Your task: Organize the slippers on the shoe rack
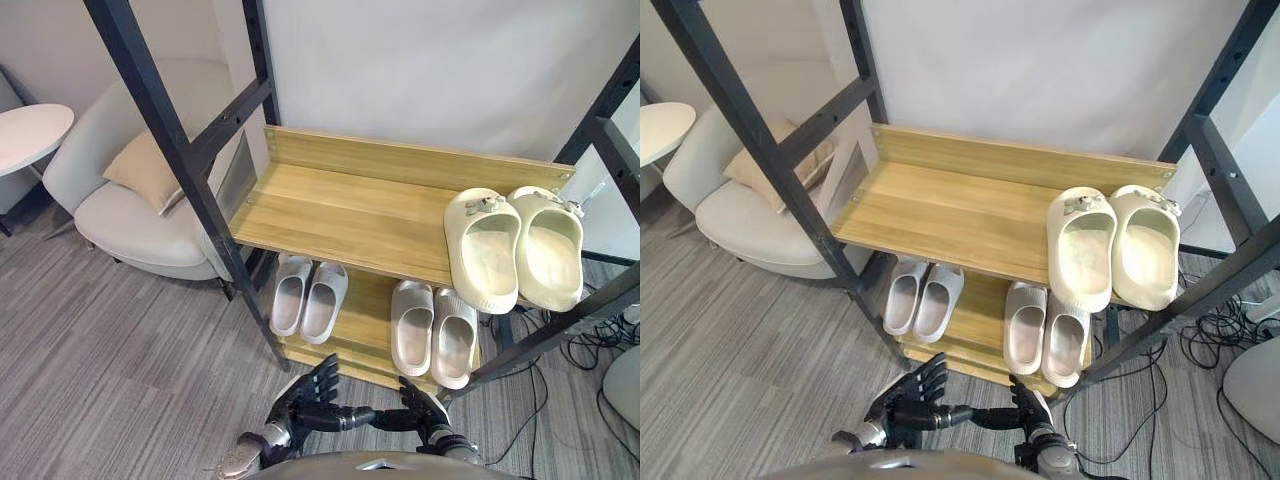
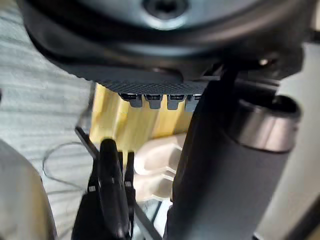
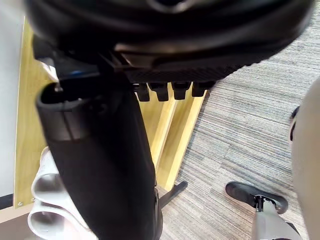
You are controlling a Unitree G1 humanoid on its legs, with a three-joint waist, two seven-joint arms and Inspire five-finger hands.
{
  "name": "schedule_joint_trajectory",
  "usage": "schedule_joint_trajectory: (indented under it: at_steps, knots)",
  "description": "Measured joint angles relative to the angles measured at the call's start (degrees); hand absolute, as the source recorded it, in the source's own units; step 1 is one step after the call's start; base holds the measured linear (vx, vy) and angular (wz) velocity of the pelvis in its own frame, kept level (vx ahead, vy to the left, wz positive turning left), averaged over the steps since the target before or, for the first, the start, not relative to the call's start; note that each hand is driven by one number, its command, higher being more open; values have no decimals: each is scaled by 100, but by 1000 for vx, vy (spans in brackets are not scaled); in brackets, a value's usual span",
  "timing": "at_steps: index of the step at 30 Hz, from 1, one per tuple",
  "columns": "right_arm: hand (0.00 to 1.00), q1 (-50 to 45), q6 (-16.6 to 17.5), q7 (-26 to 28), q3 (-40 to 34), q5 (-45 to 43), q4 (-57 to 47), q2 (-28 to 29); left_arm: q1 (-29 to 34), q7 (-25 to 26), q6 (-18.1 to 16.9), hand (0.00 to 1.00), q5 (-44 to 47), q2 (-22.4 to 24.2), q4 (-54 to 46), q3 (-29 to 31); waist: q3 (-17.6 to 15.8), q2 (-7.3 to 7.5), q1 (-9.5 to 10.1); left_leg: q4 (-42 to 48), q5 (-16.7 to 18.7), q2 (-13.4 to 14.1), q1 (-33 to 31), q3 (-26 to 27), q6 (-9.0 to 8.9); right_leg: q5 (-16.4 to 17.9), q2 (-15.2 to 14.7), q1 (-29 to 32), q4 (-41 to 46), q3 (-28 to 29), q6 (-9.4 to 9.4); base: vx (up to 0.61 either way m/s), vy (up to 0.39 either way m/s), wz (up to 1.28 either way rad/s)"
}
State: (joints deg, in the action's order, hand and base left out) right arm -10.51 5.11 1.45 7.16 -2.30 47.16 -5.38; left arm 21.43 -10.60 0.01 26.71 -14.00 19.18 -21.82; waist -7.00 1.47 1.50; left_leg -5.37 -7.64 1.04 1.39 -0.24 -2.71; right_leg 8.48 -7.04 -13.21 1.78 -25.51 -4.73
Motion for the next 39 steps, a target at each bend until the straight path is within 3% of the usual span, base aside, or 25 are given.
schedule_joint_trajectory:
  at_steps: [11,15,28,30,33,35,36,39]
  knots:
    - [100,118,-78,-182,-141,-3,120,80,-498,842,-366,100,-1292,527,1483,1220,-17,-15,37,0,107,44,-48,301,-23,-8,19,196,17,292,0,19,-1,-13]
    - [100,229,-93,-229,-144,-2,268,137,-699,1140,-375,100,-1497,530,1928,1467,-64,62,24,-1,110,69,-18,370,-26,-10,22,219,55,359,3,-14,-2,-9]
    - [100,454,-95,-383,-145,0,616,162,-1091,1655,-501,100,-1958,868,2771,2296,-90,83,1,4,137,48,72,480,10,-15,-54,244,157,496,-9,-25,17,-5]
    - [100,594,-99,-444,-145,2,719,153,-1176,1706,-504,100,-1954,898,2855,2330,-176,29,26,30,163,62,85,566,15,50,-92,413,449,586,-43,-8,30,-22]
    - [100,740,-121,-475,-140,3,709,67,-1320,1779,-505,100,-1951,932,3025,2295,-308,-116,0,118,150,101,-47,462,63,146,-220,973,1585,727,-24,-45,40,13]
    - [100,736,-123,-519,-130,1,681,69,-1363,1830,-506,100,-1944,914,3022,2298,-343,-87,8,442,301,45,-339,169,108,208,-294,1112,1937,878,-94,-45,34,84]
    - [100,724,-124,-529,-112,-5,637,87,-1379,1880,-507,100,-1911,905,3003,2299,-368,-41,21,573,307,-93,-505,-38,131,404,-368,1179,2149,1131,-128,-37,21,94]
    - [100,763,-119,-541,72,-19,608,141,-1395,1939,-526,100,-1817,885,2929,2302,-338,57,166,710,251,-246,-725,-205,153,626,-348,1145,1899,1661,-102,-45,-4,54]
